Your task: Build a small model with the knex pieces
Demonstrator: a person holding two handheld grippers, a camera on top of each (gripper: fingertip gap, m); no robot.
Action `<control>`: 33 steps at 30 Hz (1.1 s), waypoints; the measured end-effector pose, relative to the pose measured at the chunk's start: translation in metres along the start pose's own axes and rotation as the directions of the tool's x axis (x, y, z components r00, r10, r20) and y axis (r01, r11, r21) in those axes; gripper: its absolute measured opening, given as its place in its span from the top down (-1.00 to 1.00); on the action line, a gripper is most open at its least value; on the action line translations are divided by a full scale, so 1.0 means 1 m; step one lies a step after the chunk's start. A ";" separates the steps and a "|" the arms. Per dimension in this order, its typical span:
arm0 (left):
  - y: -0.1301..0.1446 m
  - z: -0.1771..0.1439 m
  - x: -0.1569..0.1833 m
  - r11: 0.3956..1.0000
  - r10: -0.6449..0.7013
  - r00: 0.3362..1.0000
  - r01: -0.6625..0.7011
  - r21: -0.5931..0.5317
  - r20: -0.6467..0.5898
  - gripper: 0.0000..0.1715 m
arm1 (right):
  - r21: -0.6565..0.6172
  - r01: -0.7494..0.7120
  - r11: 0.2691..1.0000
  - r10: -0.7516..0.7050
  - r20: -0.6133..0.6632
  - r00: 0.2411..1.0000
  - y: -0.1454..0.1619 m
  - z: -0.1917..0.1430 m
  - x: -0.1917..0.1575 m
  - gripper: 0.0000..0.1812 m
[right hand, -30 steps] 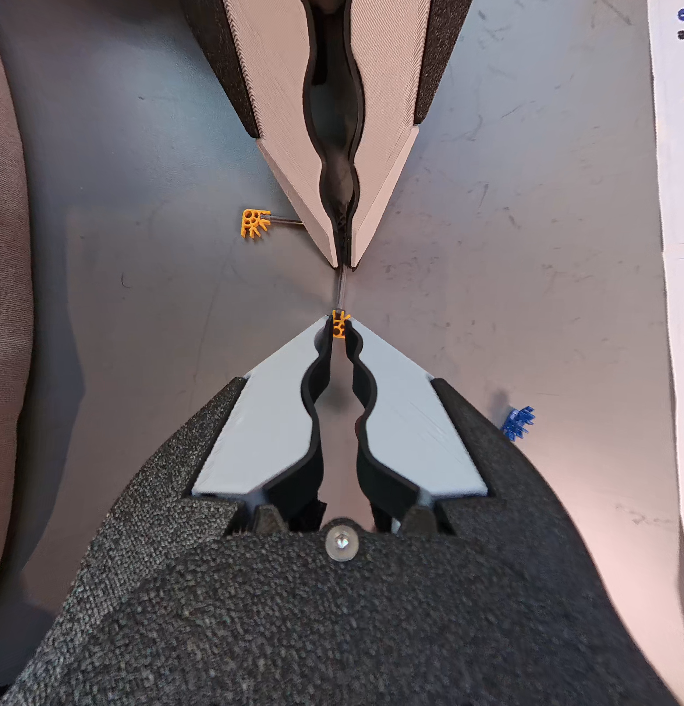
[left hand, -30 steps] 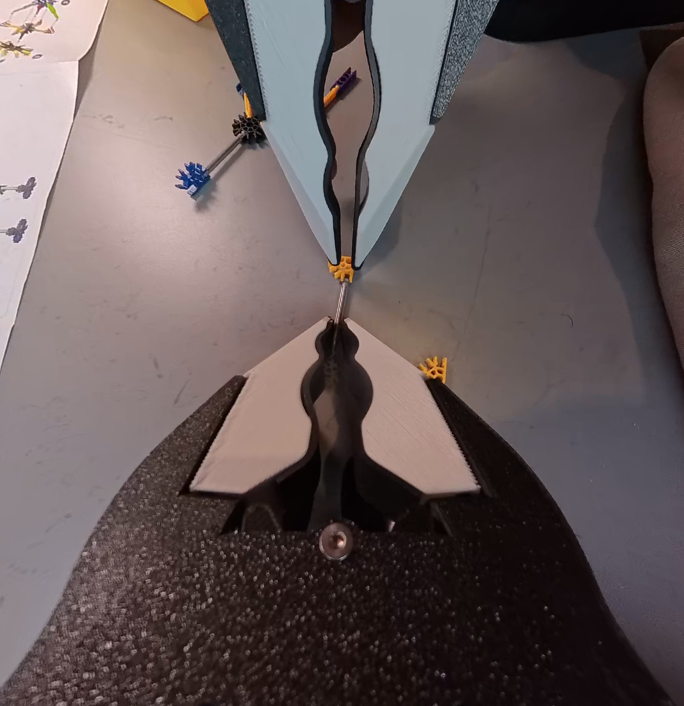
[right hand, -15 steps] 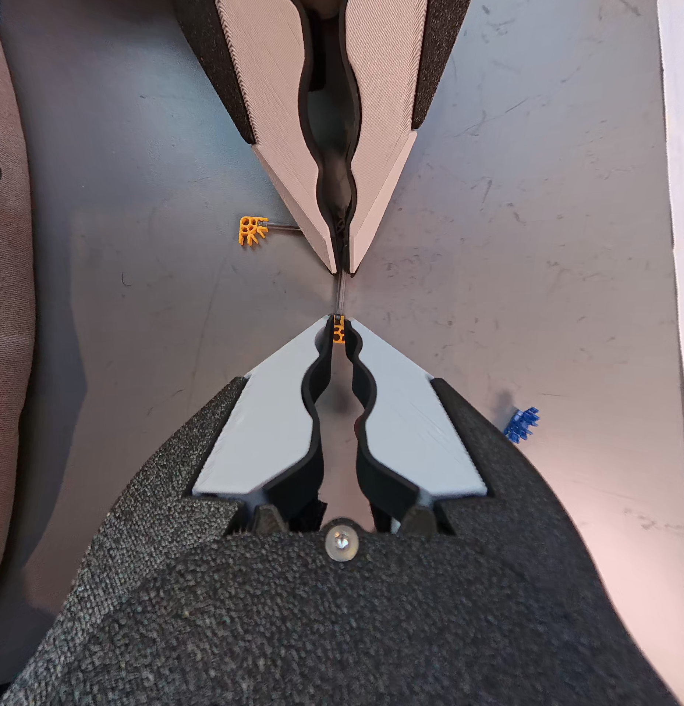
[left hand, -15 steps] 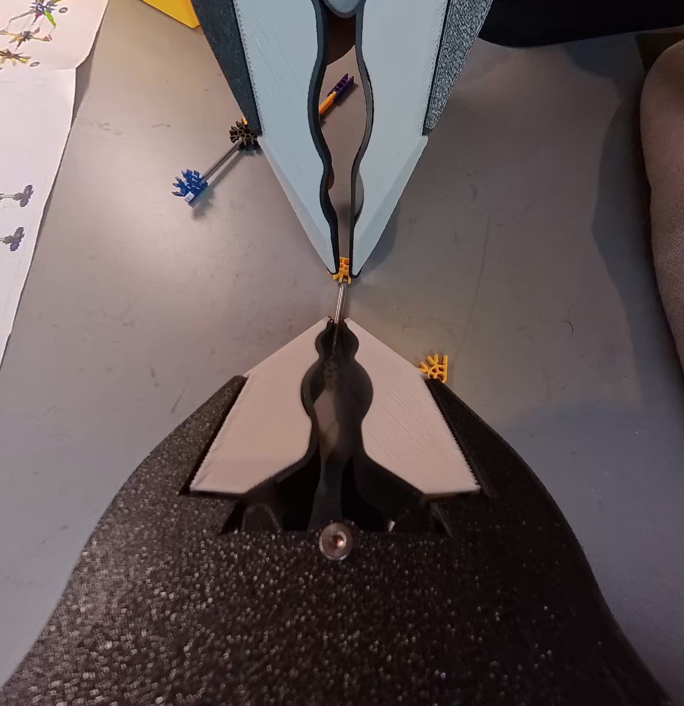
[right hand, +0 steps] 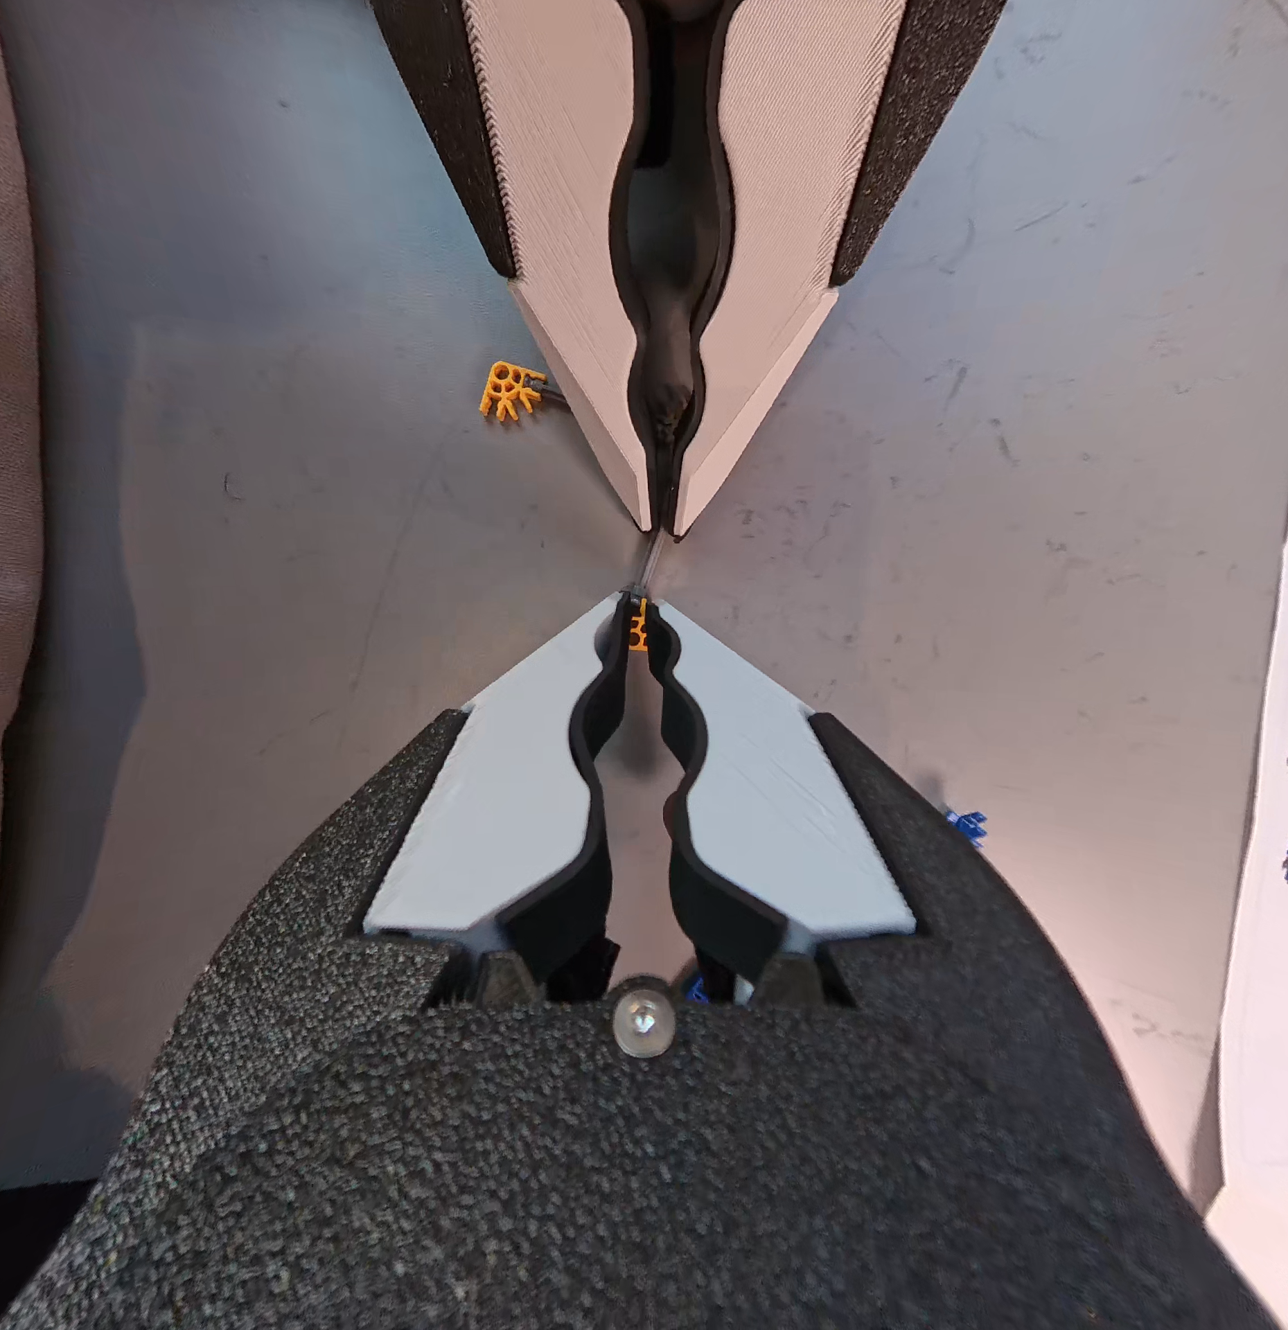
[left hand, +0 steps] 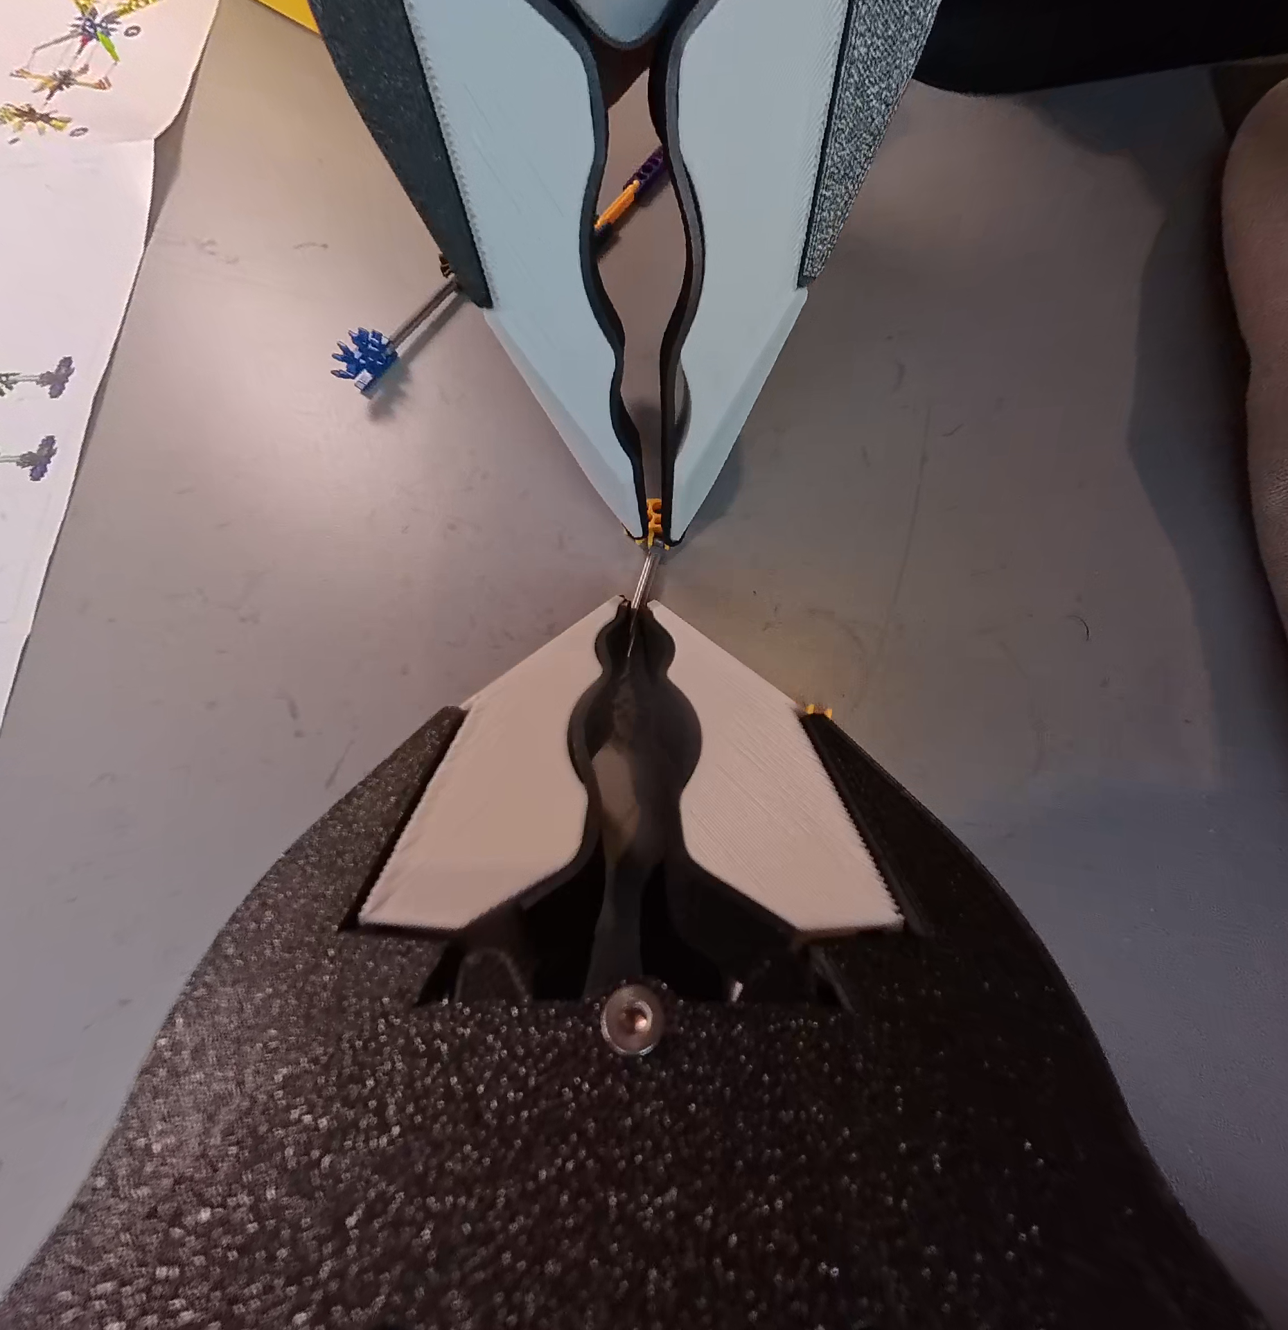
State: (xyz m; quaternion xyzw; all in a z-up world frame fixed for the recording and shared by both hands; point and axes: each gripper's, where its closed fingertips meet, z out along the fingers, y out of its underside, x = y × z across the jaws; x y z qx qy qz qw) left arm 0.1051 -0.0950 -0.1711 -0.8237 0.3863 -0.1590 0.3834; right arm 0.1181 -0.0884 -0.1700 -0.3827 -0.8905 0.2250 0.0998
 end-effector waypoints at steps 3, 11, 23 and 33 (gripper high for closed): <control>0.000 0.000 0.000 1.000 0.005 1.000 -0.005 -0.001 0.009 0.97 | 0.015 -0.004 1.000 0.004 -0.022 1.000 0.000 -0.001 0.000 0.97; 0.000 0.000 0.000 1.000 0.006 1.000 -0.006 -0.001 0.010 0.97 | 0.134 -0.024 0.991 0.031 -0.054 0.998 0.002 -0.007 -0.001 0.76; 0.001 -0.001 0.001 1.000 0.021 1.000 -0.021 -0.002 0.021 0.97 | 0.097 -0.085 0.992 0.083 0.018 0.996 0.007 -0.001 0.003 0.87; 0.001 -0.001 0.002 1.000 0.024 1.000 -0.024 0.000 0.017 0.97 | 0.221 -0.104 0.970 0.123 -0.075 0.990 -0.006 -0.012 0.007 0.87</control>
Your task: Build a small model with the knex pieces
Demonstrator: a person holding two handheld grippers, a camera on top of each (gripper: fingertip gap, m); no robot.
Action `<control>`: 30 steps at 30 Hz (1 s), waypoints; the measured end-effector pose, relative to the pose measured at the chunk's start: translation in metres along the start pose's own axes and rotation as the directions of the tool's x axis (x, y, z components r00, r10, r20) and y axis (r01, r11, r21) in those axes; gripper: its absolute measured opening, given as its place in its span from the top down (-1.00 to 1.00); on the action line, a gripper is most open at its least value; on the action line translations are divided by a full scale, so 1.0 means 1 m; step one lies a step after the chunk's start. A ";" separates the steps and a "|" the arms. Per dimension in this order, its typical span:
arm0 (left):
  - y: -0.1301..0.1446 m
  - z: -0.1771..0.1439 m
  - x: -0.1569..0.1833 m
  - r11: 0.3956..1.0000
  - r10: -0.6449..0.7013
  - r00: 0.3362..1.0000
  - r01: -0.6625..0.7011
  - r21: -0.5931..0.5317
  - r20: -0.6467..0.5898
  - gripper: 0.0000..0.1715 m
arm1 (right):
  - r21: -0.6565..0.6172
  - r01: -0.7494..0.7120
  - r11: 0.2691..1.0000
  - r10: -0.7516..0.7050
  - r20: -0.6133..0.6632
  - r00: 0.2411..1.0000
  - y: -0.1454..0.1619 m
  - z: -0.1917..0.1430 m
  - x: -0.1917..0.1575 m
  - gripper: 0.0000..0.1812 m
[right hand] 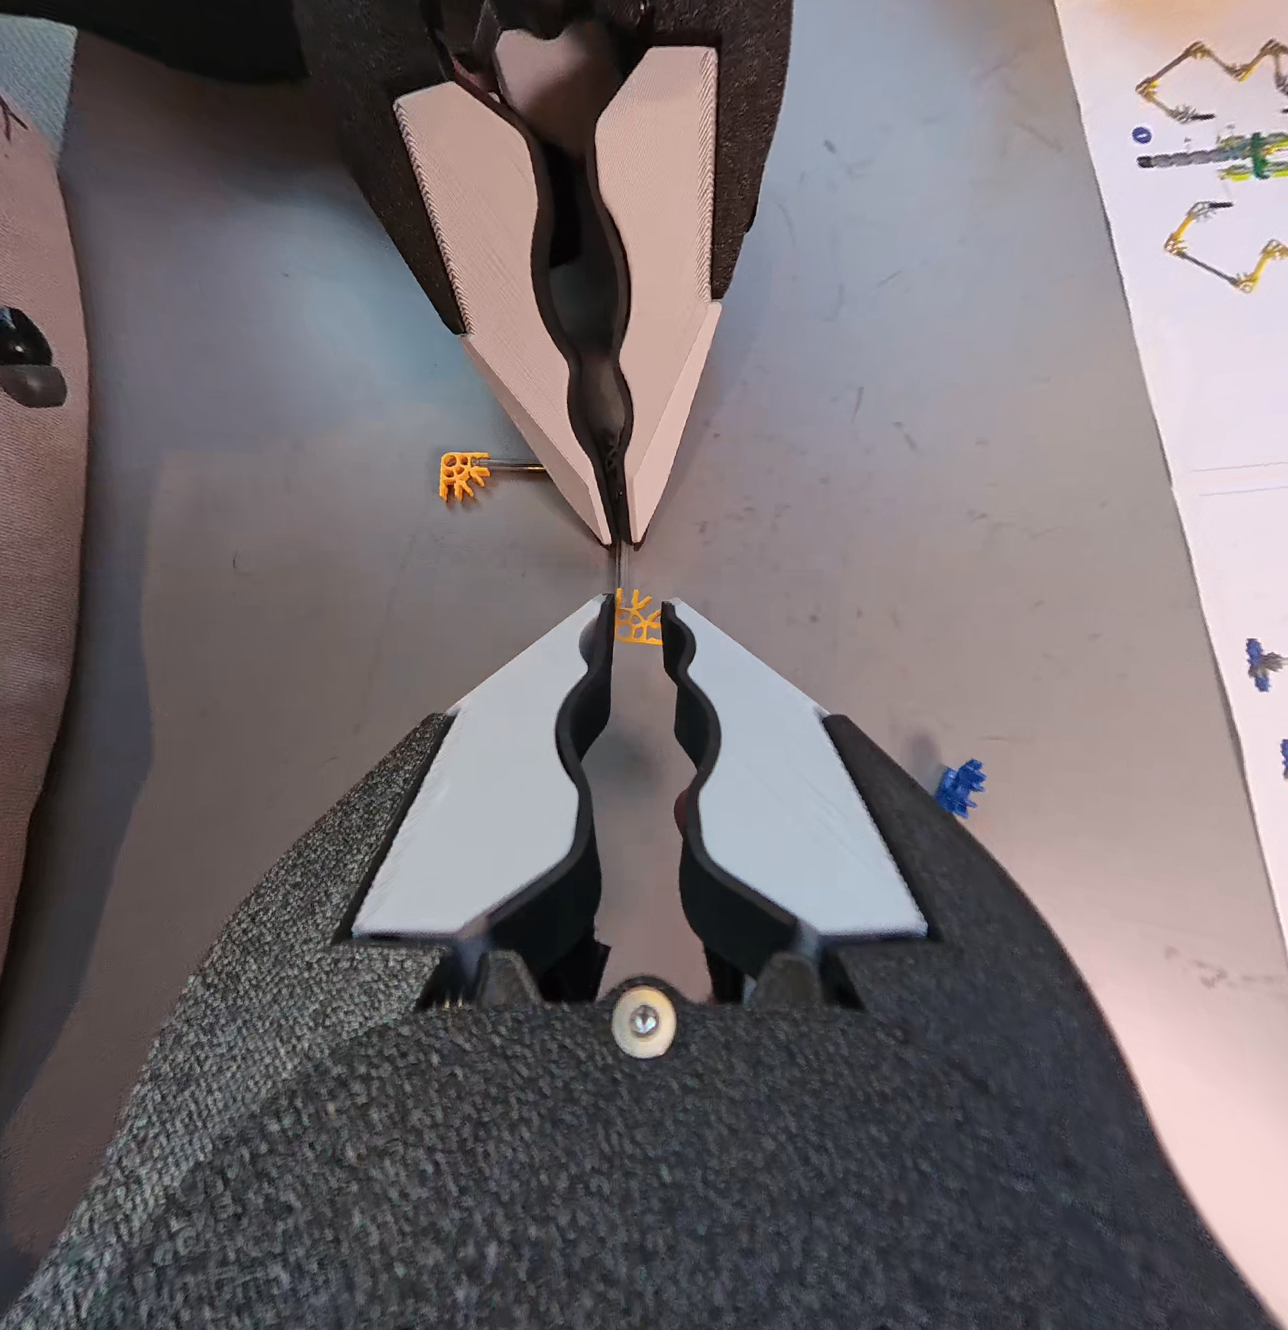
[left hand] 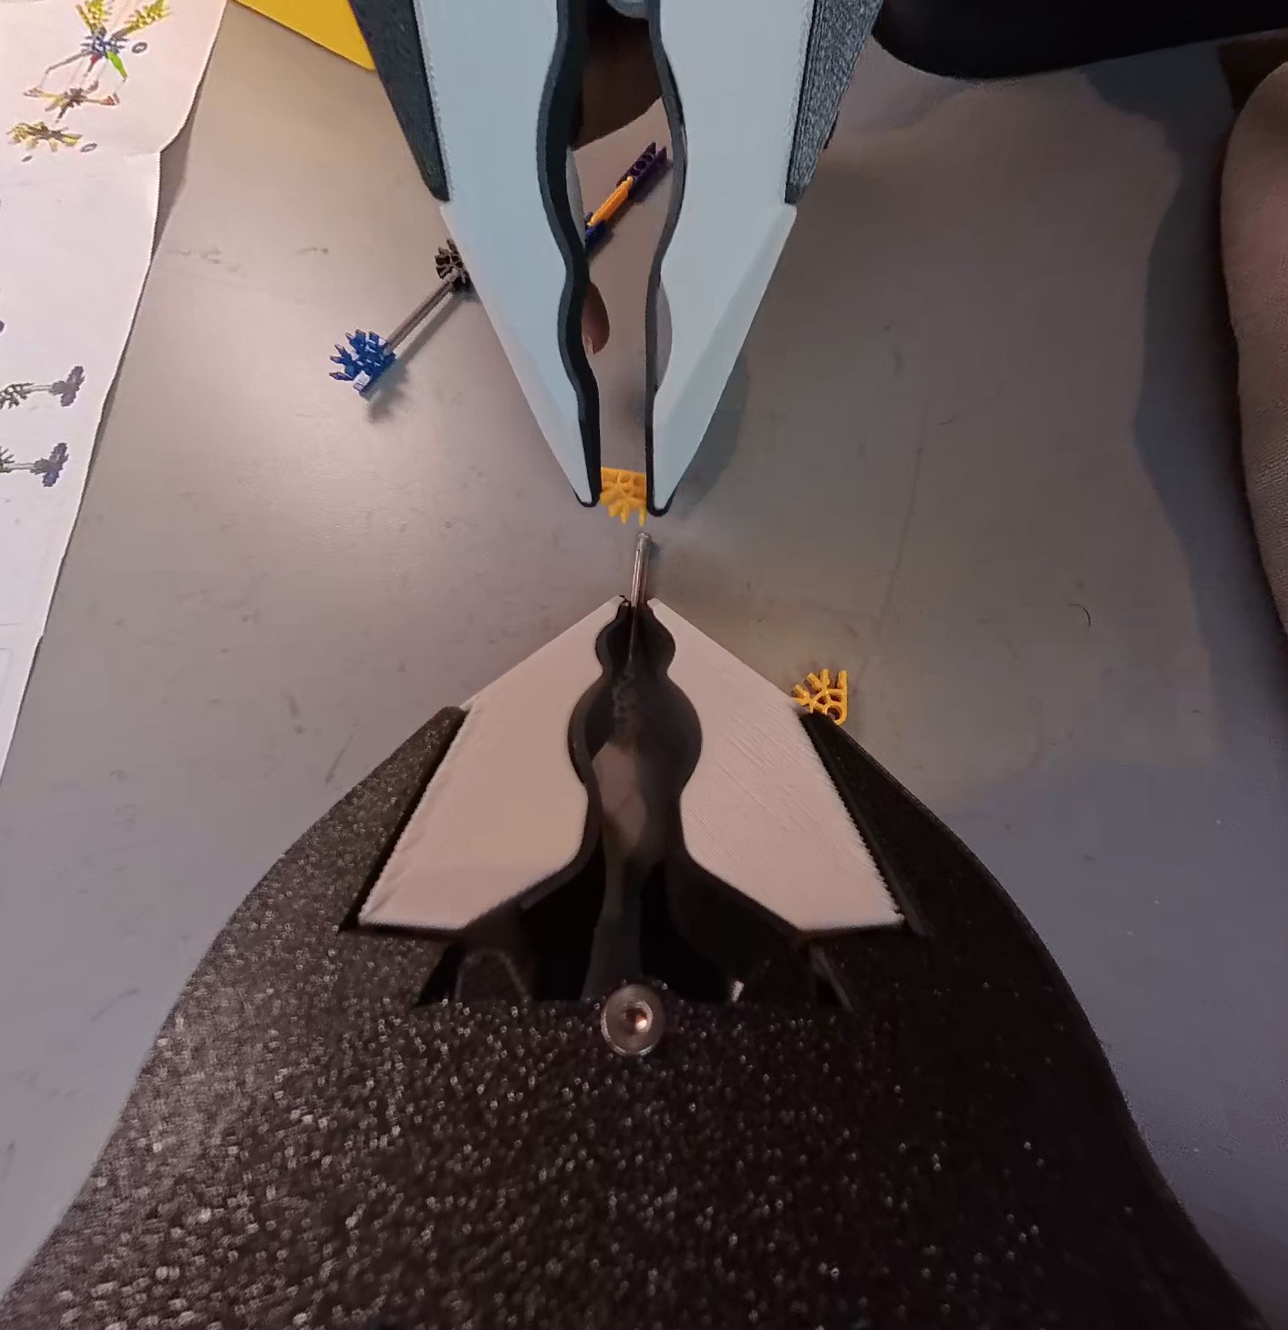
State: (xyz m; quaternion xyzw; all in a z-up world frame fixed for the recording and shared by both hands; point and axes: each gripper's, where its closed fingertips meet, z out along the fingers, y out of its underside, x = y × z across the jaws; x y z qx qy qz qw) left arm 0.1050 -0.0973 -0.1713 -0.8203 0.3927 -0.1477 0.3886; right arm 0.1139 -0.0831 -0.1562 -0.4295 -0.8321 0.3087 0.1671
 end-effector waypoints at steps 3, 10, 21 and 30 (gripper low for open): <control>0.000 0.000 0.000 1.000 0.001 1.000 -0.001 0.000 0.004 0.97 | -0.044 0.014 0.999 -0.013 0.014 1.000 0.004 0.009 -0.001 0.87; 0.000 0.000 0.000 1.000 0.000 1.000 0.000 0.000 0.005 0.97 | -0.081 0.019 0.997 -0.017 0.028 0.999 0.007 0.011 -0.003 0.87; 0.000 0.000 0.000 1.000 0.001 1.000 -0.001 0.000 0.007 0.97 | -0.110 0.040 0.993 -0.037 0.027 0.999 0.009 0.012 -0.003 0.87; 0.000 0.000 0.000 1.000 0.001 1.000 -0.001 0.000 0.007 0.97 | -0.081 0.040 0.996 -0.037 0.029 0.999 0.000 0.007 -0.004 0.82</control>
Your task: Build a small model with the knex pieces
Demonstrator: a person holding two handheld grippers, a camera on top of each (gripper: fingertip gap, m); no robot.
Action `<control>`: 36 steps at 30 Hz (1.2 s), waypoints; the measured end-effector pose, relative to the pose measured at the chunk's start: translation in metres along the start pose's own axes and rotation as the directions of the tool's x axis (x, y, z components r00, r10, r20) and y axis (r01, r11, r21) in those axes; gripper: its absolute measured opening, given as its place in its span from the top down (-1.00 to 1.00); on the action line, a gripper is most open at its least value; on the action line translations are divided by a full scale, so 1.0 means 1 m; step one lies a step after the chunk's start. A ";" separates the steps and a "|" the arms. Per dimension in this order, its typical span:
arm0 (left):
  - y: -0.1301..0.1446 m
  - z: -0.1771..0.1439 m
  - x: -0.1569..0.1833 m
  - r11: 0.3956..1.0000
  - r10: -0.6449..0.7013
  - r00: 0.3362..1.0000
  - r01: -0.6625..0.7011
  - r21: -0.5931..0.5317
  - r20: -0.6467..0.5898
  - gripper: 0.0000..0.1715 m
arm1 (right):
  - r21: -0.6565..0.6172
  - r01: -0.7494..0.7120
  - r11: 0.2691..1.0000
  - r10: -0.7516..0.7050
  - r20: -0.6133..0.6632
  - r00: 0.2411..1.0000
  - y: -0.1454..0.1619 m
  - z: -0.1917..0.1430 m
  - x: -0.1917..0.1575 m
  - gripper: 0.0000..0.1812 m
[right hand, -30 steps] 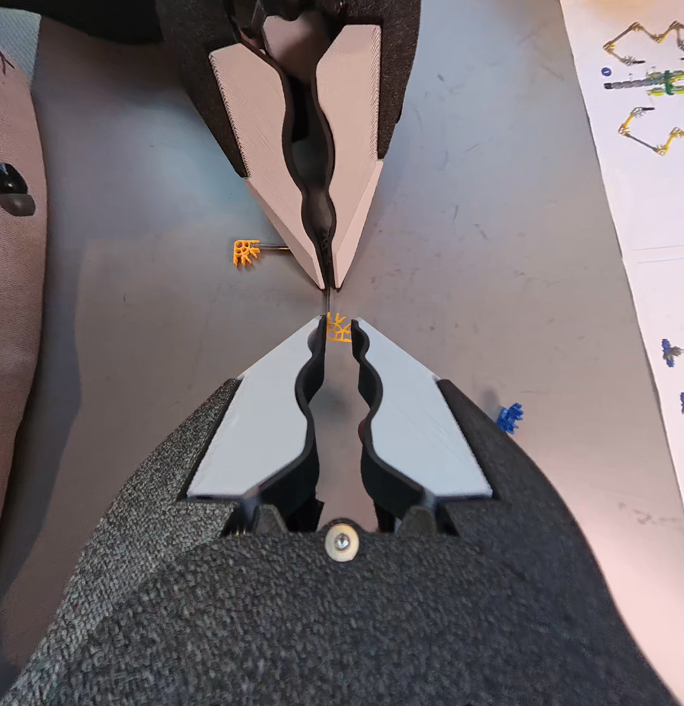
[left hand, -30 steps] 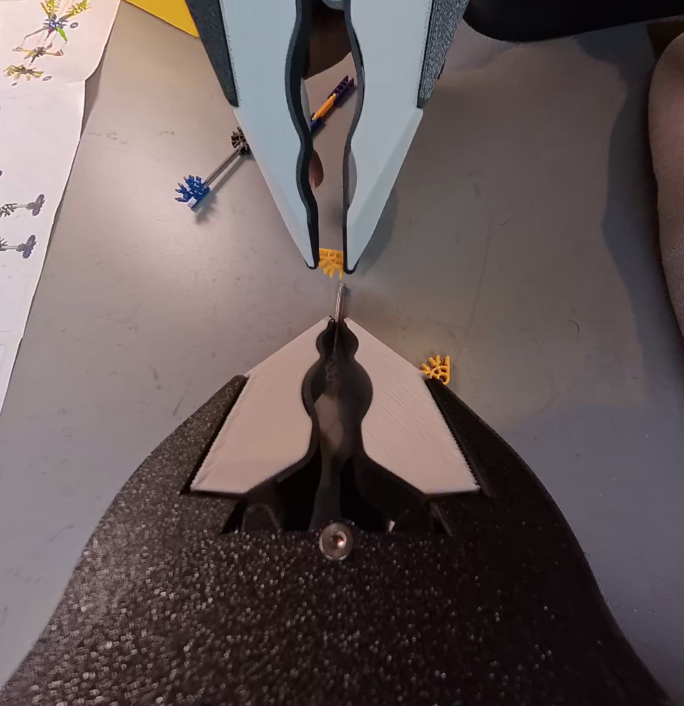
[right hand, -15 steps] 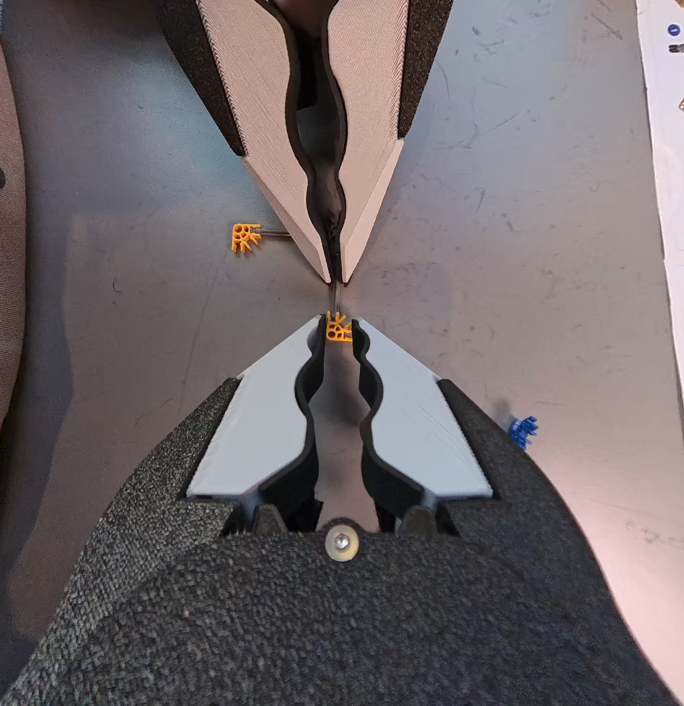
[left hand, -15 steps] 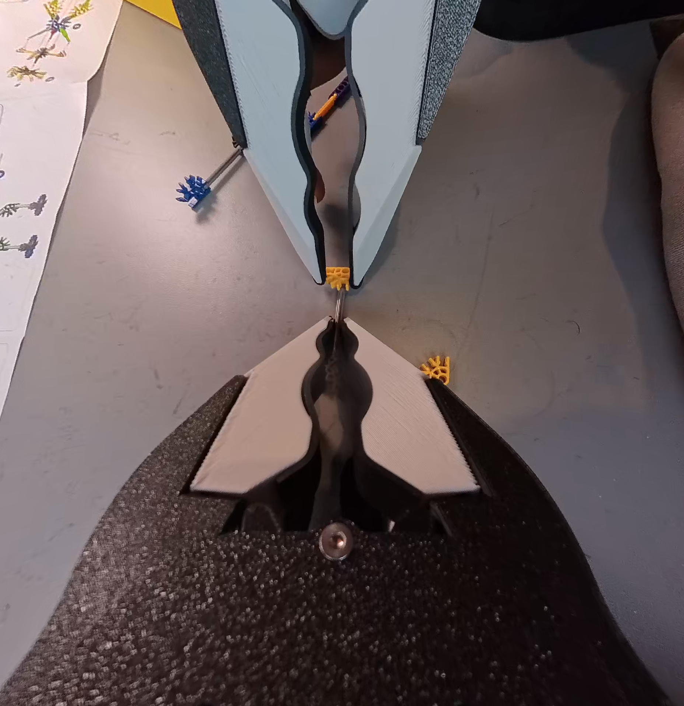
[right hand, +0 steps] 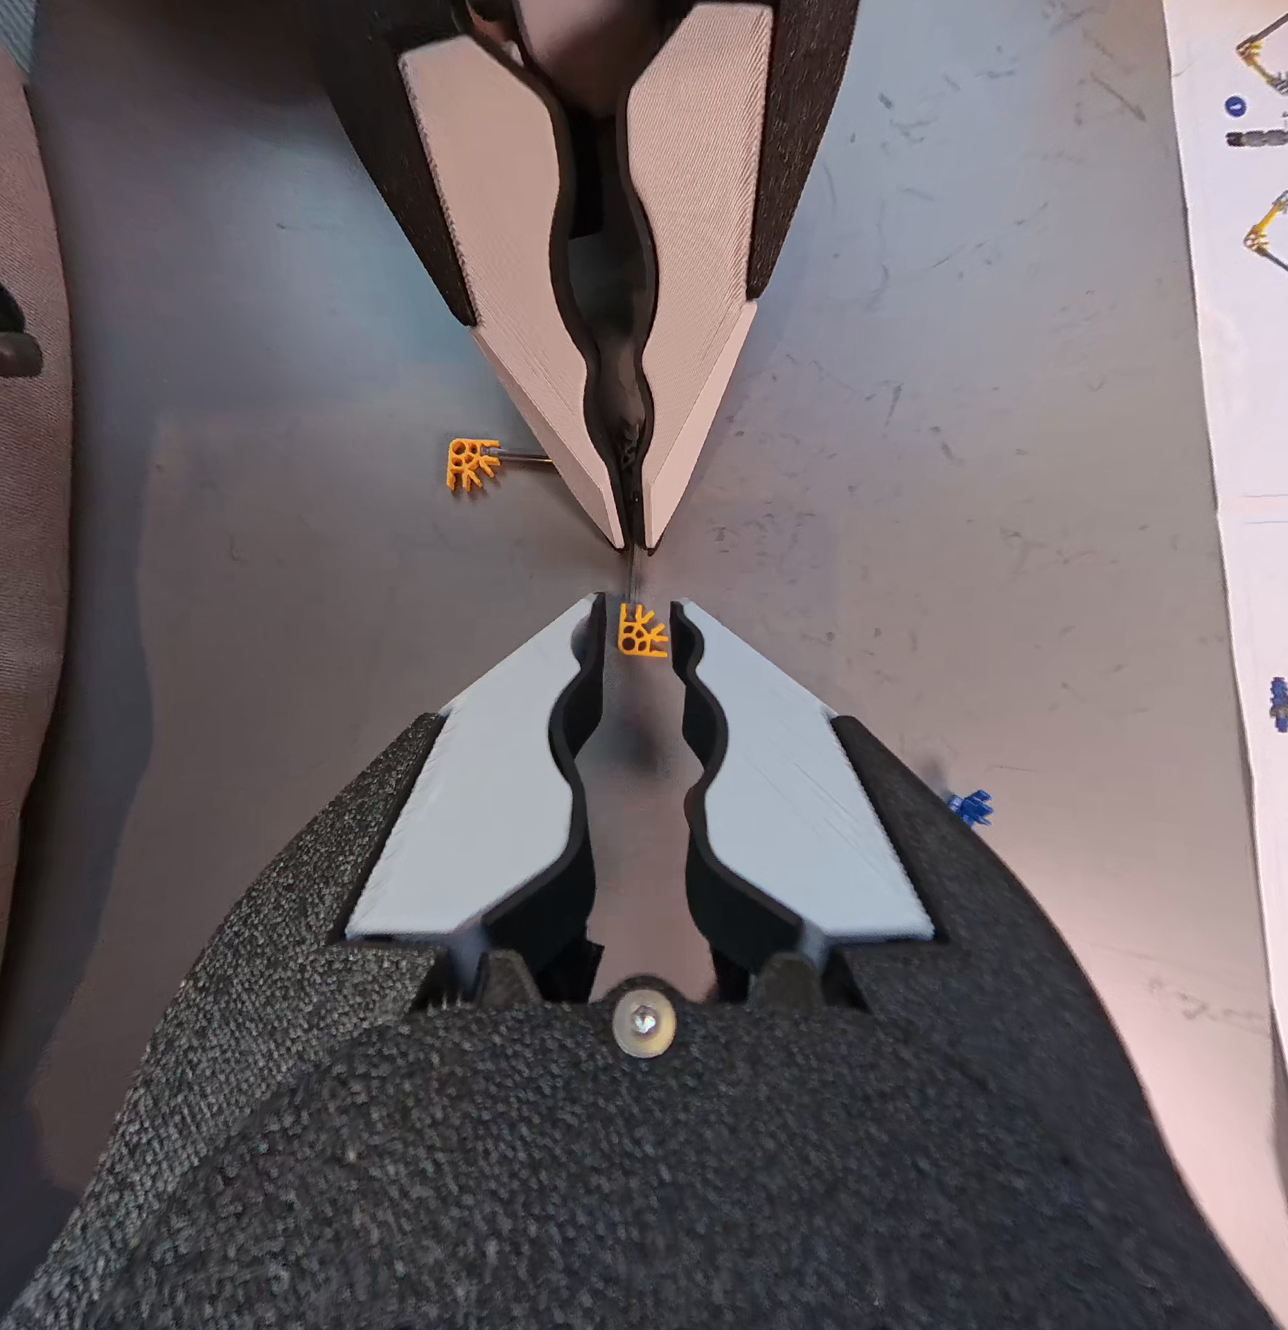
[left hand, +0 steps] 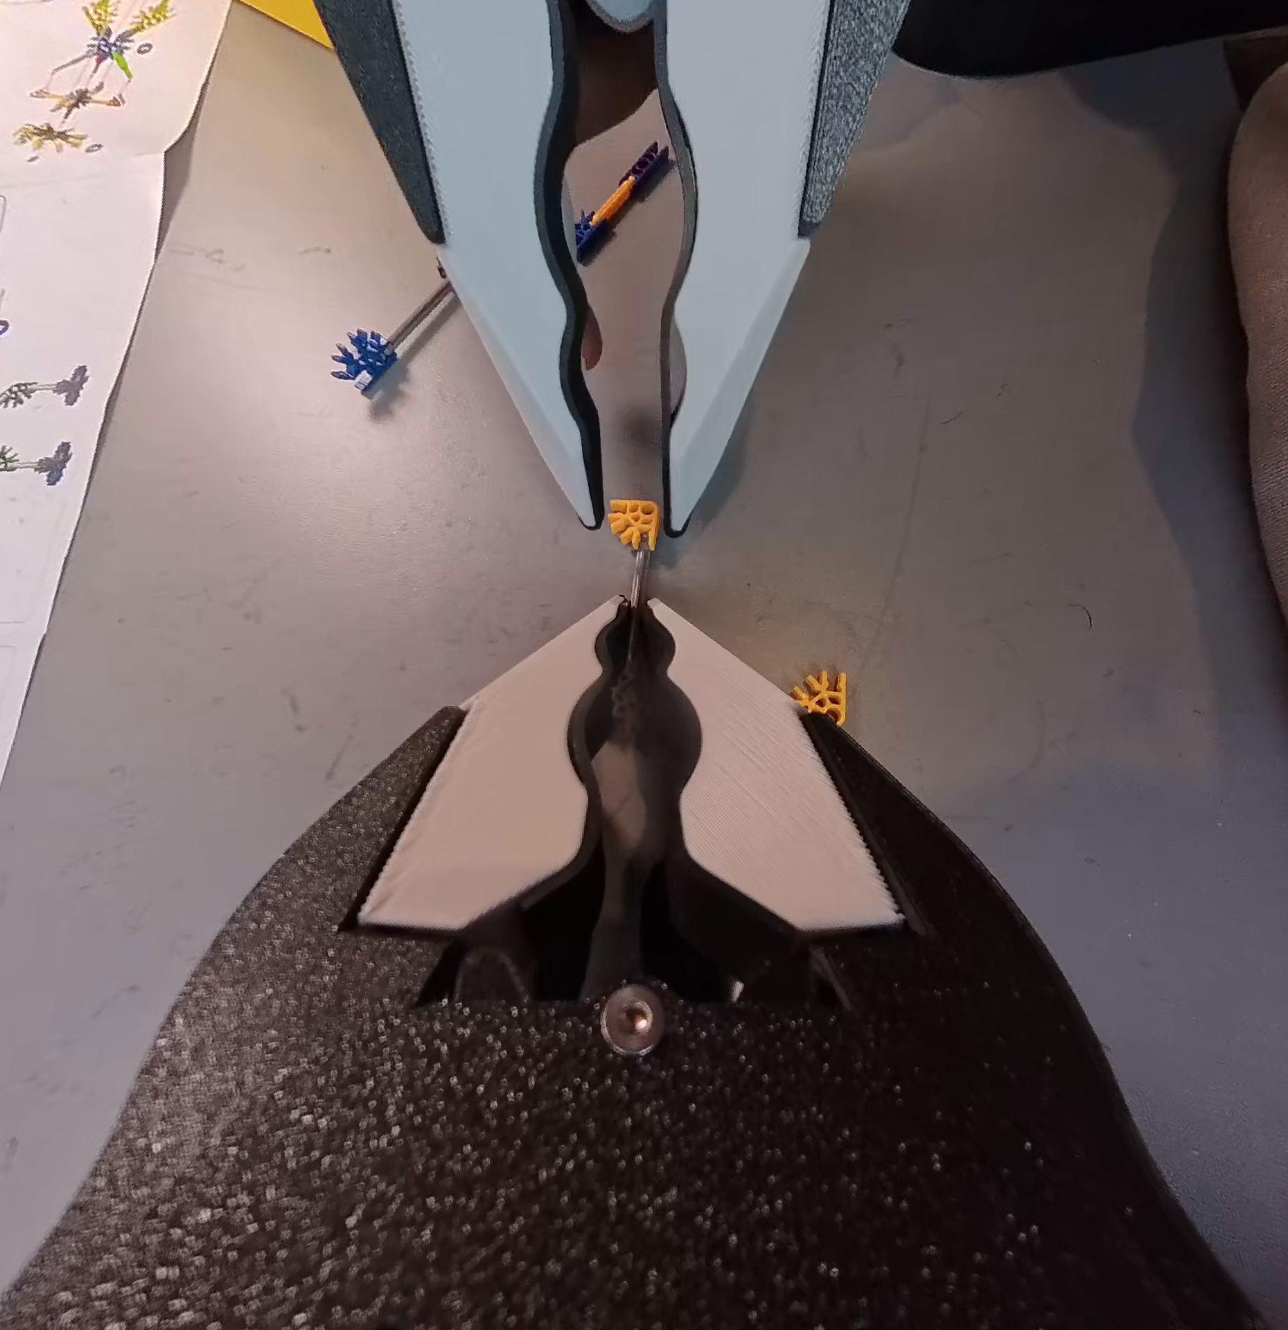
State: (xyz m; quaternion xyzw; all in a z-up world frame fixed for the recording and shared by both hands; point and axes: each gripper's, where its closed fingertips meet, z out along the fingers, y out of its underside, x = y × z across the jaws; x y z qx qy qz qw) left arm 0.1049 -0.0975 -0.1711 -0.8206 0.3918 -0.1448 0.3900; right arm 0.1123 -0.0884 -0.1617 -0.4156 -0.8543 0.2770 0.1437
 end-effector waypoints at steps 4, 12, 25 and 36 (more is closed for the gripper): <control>0.000 0.000 0.000 1.000 0.000 1.000 0.000 0.000 0.000 0.97 | 0.003 -0.015 1.000 0.015 0.005 1.000 -0.002 -0.003 0.001 1.00; 0.000 0.000 0.000 1.000 -0.002 1.000 0.002 -0.001 0.001 0.97 | -0.110 0.047 0.993 -0.049 -0.010 0.999 0.006 0.004 0.000 1.00; 0.000 0.000 0.000 1.000 -0.007 1.000 0.007 0.000 -0.001 0.97 | -0.129 0.064 0.990 -0.072 -0.058 0.996 0.004 0.006 0.001 1.00; 0.000 0.000 0.000 1.000 0.008 1.000 -0.008 0.002 0.000 0.97 | 0.061 -0.063 0.996 0.066 -0.046 0.997 0.010 -0.001 0.001 0.75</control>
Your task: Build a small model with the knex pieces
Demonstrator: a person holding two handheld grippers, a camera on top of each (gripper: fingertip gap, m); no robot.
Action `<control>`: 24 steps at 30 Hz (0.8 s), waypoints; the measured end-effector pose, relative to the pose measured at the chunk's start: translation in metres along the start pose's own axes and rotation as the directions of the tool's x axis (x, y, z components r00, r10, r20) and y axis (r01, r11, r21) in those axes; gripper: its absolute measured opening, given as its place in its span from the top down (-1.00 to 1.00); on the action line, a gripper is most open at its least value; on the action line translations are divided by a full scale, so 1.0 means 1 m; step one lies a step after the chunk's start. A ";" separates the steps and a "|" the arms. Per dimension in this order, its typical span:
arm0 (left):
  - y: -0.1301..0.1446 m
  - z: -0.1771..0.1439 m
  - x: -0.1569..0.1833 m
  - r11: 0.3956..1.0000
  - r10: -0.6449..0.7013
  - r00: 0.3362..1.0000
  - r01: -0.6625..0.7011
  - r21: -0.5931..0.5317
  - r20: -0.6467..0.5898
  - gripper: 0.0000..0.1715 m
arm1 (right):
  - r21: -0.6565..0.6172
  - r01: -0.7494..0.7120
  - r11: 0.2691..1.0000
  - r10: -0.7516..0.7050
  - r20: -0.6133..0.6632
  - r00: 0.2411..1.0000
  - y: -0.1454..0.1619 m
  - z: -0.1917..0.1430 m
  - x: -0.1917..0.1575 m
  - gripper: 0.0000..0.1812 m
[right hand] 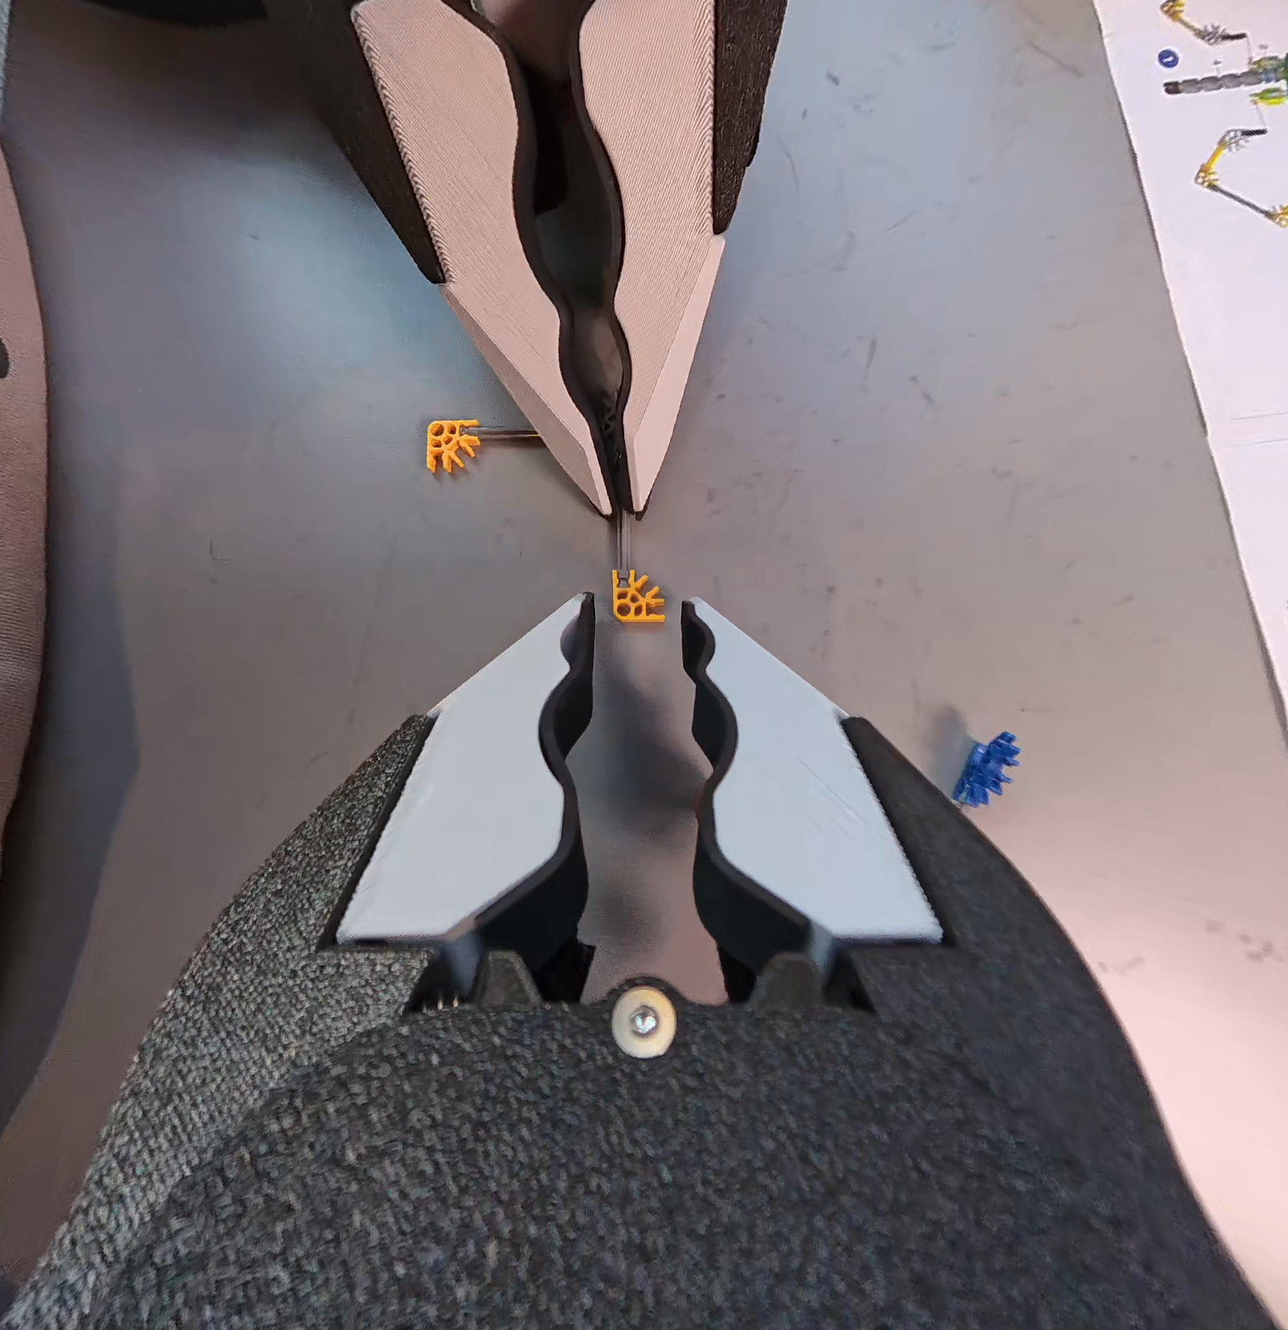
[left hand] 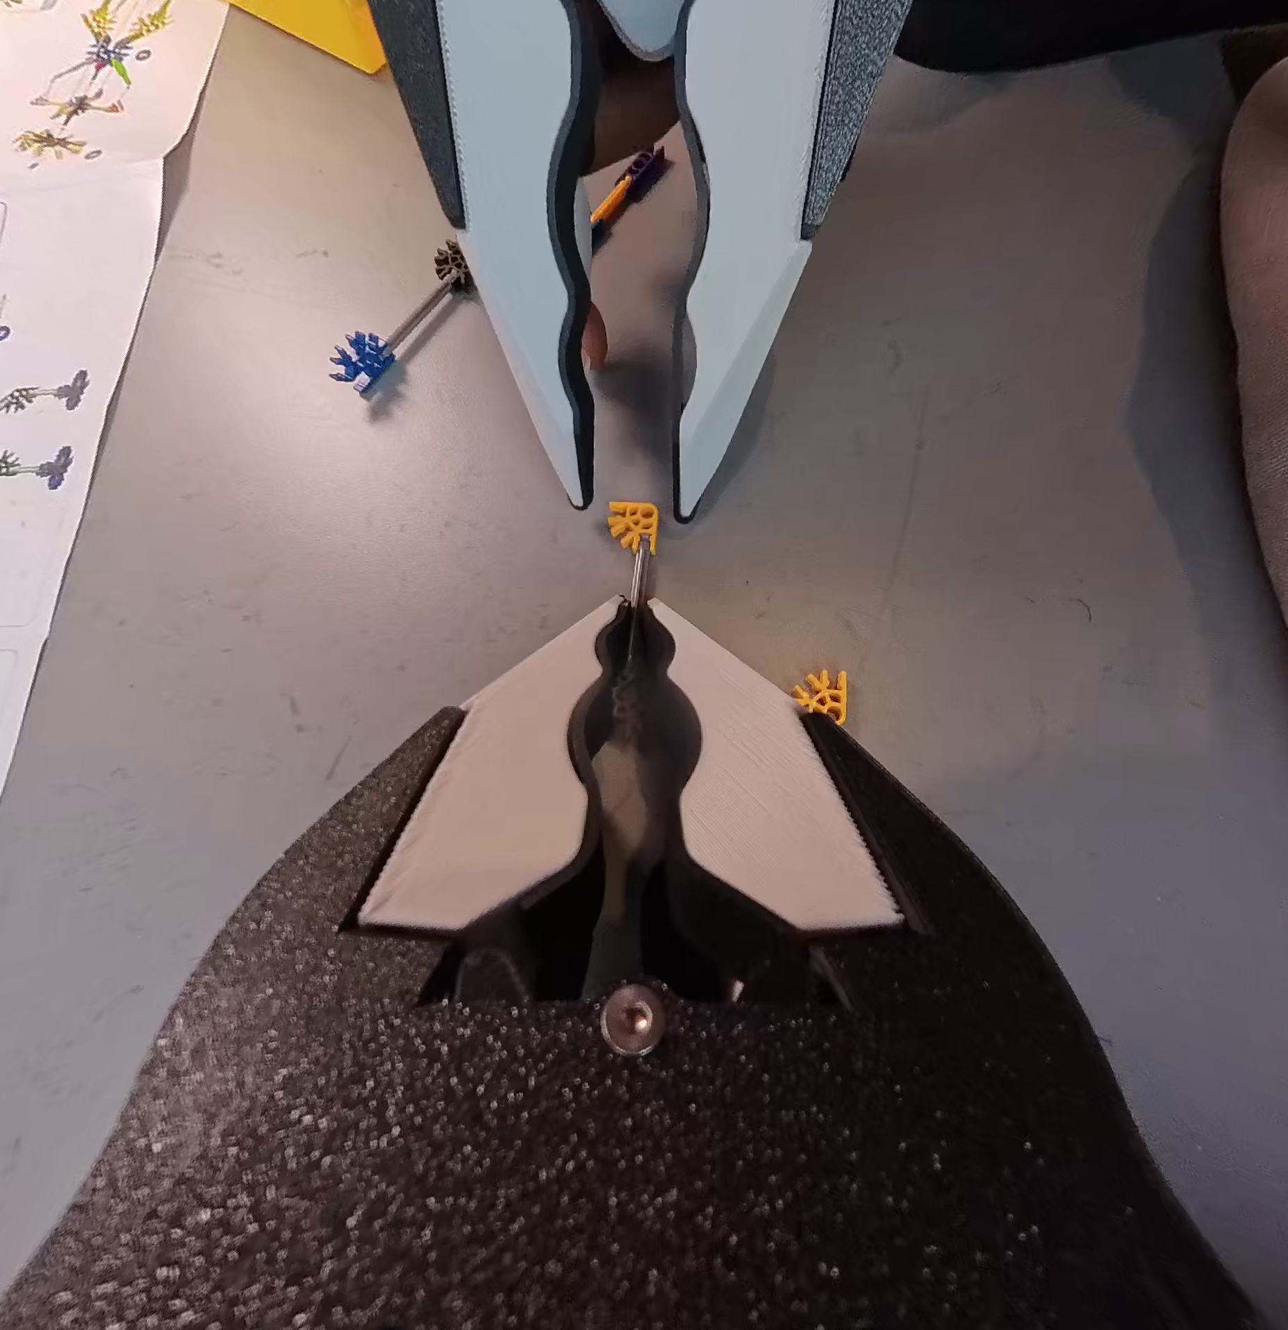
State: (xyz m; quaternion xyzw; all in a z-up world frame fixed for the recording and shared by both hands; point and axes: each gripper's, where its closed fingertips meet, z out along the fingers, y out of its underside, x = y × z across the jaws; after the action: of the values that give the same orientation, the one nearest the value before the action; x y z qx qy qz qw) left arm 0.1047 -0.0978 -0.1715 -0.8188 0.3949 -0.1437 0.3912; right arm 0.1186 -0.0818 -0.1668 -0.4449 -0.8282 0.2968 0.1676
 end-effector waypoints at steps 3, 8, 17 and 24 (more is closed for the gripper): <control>0.000 0.000 0.000 1.000 0.007 1.000 -0.007 0.001 -0.002 0.97 | -0.021 0.021 1.000 -0.021 0.003 1.000 0.000 0.005 0.000 0.77; -0.001 -0.002 -0.003 1.000 -0.016 1.000 0.016 0.011 0.006 0.95 | -0.050 -0.009 0.999 0.010 0.010 1.000 0.001 0.005 -0.002 0.85; 0.005 -0.022 -0.042 0.982 -0.185 0.972 0.176 0.072 0.144 0.73 | -0.034 -0.265 0.964 0.256 -0.159 0.953 0.013 -0.004 0.037 0.86; 0.016 -0.022 -0.049 0.974 -0.227 0.957 0.224 0.039 0.180 0.67 | -0.004 -0.343 0.939 0.336 -0.196 0.921 0.017 -0.008 0.045 0.83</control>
State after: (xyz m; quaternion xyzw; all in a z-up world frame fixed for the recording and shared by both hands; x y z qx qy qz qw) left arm 0.0519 -0.0782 -0.1656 -0.8645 0.2599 -0.1152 0.4145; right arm 0.1088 -0.0340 -0.1707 -0.6114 -0.7240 0.2609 0.1843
